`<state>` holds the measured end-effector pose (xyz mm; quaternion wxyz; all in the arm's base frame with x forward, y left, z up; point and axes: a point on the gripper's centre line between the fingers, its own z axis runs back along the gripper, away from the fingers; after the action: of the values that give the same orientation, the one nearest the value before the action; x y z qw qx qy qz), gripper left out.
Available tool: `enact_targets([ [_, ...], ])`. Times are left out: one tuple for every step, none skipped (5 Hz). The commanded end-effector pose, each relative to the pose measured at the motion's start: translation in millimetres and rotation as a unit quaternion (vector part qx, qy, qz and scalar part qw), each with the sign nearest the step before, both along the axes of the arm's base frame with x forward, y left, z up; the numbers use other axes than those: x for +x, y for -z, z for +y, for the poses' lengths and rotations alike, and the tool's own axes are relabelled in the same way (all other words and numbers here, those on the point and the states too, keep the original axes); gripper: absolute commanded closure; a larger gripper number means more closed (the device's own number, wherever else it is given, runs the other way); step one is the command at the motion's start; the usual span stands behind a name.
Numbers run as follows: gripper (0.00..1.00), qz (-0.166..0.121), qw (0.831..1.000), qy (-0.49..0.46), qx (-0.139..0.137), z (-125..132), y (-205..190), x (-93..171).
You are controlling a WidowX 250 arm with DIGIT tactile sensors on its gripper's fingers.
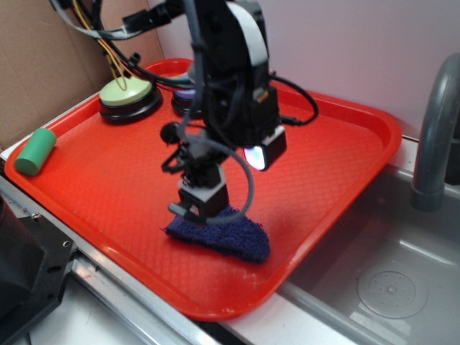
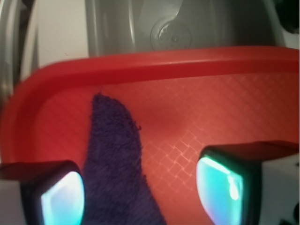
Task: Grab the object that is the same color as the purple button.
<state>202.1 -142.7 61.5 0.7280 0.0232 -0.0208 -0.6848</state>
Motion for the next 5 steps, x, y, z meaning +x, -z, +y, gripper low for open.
enact_targets([
  [0.0,-0.011,1.0,0.016,0.012,-9.1,24.4,-20.2],
  [0.0,0.004,0.999,-0.004,0.045,-7.2,34.8,-21.1],
  [0.0,0.006,1.0,-0.012,0.028,-7.6,39.8,-21.5],
  [0.06,0.004,0.999,-0.027,0.032,-7.5,41.3,-21.3],
  [1.0,-0.006,1.0,-0.023,0.014,-5.9,42.4,-21.0],
])
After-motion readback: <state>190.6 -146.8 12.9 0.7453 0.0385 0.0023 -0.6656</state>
